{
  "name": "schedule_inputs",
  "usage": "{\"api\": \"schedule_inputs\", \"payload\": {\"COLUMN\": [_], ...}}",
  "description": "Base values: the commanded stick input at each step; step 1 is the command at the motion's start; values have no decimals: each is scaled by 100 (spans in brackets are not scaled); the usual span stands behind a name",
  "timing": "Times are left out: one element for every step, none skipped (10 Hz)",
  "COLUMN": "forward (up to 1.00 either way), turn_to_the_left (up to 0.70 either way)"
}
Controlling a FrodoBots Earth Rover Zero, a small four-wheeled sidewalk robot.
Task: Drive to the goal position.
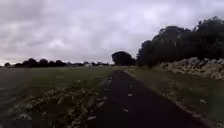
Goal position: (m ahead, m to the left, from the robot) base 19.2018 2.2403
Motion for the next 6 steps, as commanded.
{"api": "schedule_inputs", "payload": {"forward": [85,85,85,85,85,85], "turn_to_the_left": [0,0,0,0,0,0]}}
